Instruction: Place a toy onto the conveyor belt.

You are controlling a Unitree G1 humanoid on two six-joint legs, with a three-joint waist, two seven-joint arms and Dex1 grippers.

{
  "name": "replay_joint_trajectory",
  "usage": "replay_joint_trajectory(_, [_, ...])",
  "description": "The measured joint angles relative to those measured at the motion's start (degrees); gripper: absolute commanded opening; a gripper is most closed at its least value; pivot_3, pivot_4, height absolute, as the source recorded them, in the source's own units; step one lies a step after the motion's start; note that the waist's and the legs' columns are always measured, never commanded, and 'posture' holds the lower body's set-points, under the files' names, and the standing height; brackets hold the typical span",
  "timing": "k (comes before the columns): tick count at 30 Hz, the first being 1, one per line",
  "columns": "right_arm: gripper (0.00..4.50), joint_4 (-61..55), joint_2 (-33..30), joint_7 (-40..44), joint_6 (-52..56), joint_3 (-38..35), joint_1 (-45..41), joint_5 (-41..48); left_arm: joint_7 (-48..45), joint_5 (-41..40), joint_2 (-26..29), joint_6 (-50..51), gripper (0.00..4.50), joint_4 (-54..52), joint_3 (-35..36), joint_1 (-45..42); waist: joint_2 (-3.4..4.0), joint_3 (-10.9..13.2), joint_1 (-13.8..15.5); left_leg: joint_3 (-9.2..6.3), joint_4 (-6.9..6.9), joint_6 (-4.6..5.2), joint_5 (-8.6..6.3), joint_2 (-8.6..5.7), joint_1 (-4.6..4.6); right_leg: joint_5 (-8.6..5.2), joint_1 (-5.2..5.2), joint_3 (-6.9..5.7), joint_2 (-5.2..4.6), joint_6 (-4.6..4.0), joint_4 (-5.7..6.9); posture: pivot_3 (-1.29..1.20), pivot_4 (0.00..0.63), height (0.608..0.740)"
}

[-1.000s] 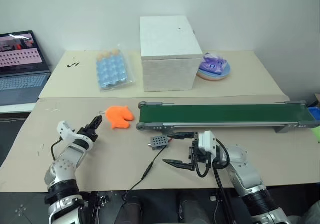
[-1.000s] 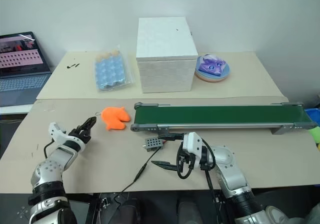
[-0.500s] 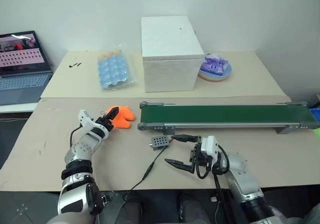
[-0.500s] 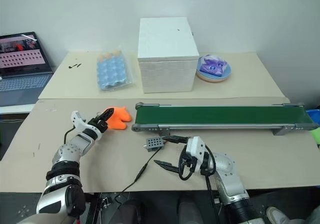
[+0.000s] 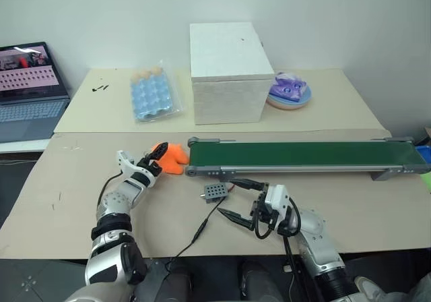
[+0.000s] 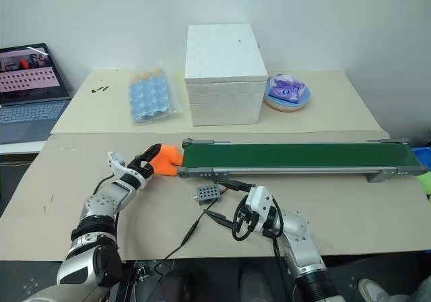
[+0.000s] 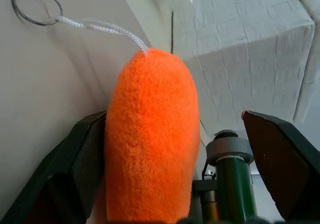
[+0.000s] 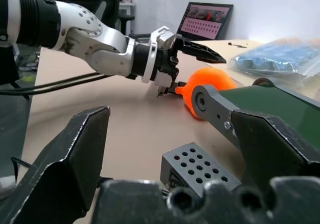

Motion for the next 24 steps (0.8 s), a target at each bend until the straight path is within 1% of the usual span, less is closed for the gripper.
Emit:
replay_joint_trajectory(9, [4.5, 1.9, -0.1, -1.3, -0.8, -0.1, -1.7, -0.4, 0.0, 0.0, 0.0, 0.0, 4.41, 0.0, 0.1, 0.0, 0.0, 0.0, 0.0, 0.0, 0.0, 0.0, 0.0, 0.0, 0.0, 0.0, 0.0, 0.0, 0.0, 0.0, -0.01, 0.0, 0.15, 0.74])
replay_joint_trajectory(11, [4.5, 1.9, -0.1, -1.5, -0.9, -0.1, -1.7, -0.4, 0.0, 0.1, 0.0, 0.1, 3.89, 0.0, 0.0, 0.0, 0.0, 0.0, 0.0, 0.0, 0.0, 0.0, 0.0, 0.0, -0.01, 0.0, 0.0, 0.0, 0.0, 0.01, -0.02, 0.0, 0.15, 0.74])
replay_joint_trajectory(12, [4.5, 1.9, -0.1, -1.5, -0.9, -0.1, -1.7, -0.4, 0.0, 0.2, 0.0, 0.2, 3.71, 0.0, 0.0, 0.0, 0.0, 0.0, 0.0, 0.0, 0.0, 0.0, 0.0, 0.0, -0.01, 0.0, 0.0, 0.0, 0.0, 0.01, -0.02, 0.0, 0.15, 0.74])
replay_joint_trajectory(13, [4.5, 1.9, -0.2, -1.6, -0.9, -0.1, -1.7, -0.4, 0.0, 0.3, -0.1, 0.5, 3.42, 0.0, 0.0, 0.0, 0.0, 0.0, 0.0, -0.01, 0.0, 0.0, 0.0, 0.0, -0.01, 0.0, 0.0, 0.0, 0.0, 0.01, -0.02, 0.0, 0.15, 0.74])
replay_joint_trajectory(15, [4.5, 1.9, -0.3, -1.6, -0.9, -0.1, -1.7, -0.5, 0.0, 0.4, -0.2, 0.8, 2.6, 0.0, -0.2, 0.0, 0.0, 0.0, 0.0, 0.0, 0.0, 0.0, 0.0, 0.0, -0.02, 0.0, -0.01, 0.0, 0.0, 0.01, -0.02, 0.0, 0.15, 0.74])
replay_joint_trajectory(16, [4.5, 1.9, -0.3, -1.6, -0.9, -0.1, -1.7, -0.5, 0.0, 0.4, -0.3, 0.9, 2.29, 0.0, -0.3, 0.0, 0.0, 0.0, -0.1, 0.0, 0.0, 0.0, 0.0, 0.0, -0.03, 0.0, -0.02, 0.0, 0.0, 0.01, -0.02, 0.0, 0.15, 0.74])
replay_joint_trajectory(19, [4.5, 2.0, -0.4, -1.7, -0.9, -0.1, -1.7, -0.5, 0.1, 0.7, -0.3, 1.0, 1.13, 0.0, -0.7, 0.0, 0.0, 0.0, -0.2, 0.0, 0.0, 0.0, 0.0, 0.0, -0.03, 0.0, -0.02, 0.0, 0.0, 0.0, -0.02, 0.0, 0.15, 0.74])
replay_joint_trajectory(22, [4.5, 2.0, -0.4, -1.8, -0.9, -0.1, -1.7, -0.7, 0.2, 1.0, -0.3, 1.0, 0.17, 0.0, -0.8, 0.0, 0.0, 0.0, -0.2, 0.0, 0.0, 0.0, 0.0, 0.0, -0.03, 0.0, -0.02, 0.0, 0.0, 0.01, -0.02, 0.0, 0.15, 0.74])
replay_joint_trajectory(23, [4.5, 2.0, -0.4, -1.8, -0.9, -0.1, -1.7, -0.9, 0.2, 1.1, -0.3, 1.0, 0.05, 0.0, -0.8, 0.0, 0.0, 0.0, -0.2, 0.0, 0.0, 0.0, 0.0, 0.0, -0.03, 0.0, -0.02, 0.0, 0.0, 0.01, -0.02, 0.0, 0.15, 0.74])
replay_joint_trajectory(24, [4.5, 2.0, -0.4, -1.9, -0.9, -0.1, -1.7, -0.9, 0.2, 1.1, -0.3, 1.0, 0.05, 0.0, -0.8, 0.0, 0.0, 0.0, -0.2, 0.0, 0.0, 0.0, 0.0, 0.0, -0.04, 0.0, -0.02, 0.0, 0.0, 0.01, -0.02, 0.0, 0.15, 0.74])
